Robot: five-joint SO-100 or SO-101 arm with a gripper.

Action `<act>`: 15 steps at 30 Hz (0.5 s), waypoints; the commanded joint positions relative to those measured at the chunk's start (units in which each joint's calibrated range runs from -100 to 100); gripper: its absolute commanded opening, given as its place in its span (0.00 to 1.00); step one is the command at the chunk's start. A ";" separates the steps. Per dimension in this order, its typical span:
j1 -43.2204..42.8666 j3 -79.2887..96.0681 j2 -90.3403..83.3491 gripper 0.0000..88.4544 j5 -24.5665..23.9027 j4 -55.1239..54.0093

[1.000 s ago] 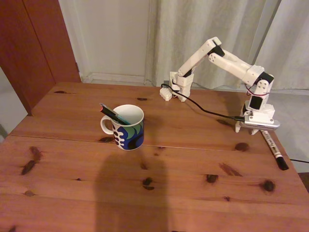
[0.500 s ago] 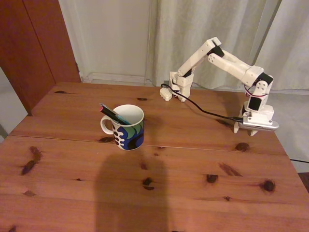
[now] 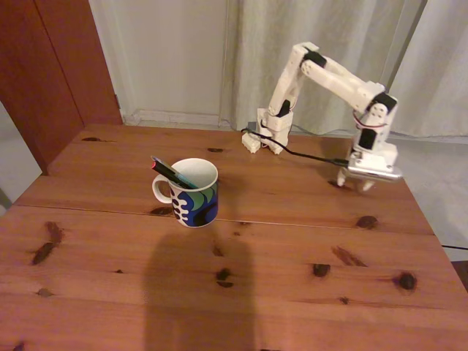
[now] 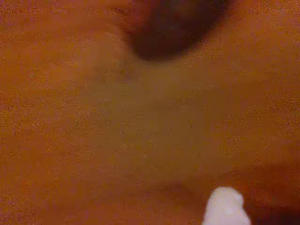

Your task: Clean up the desk and place the pens and markers into the cup

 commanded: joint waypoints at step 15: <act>5.14 66.29 -53.94 0.26 0.49 -37.73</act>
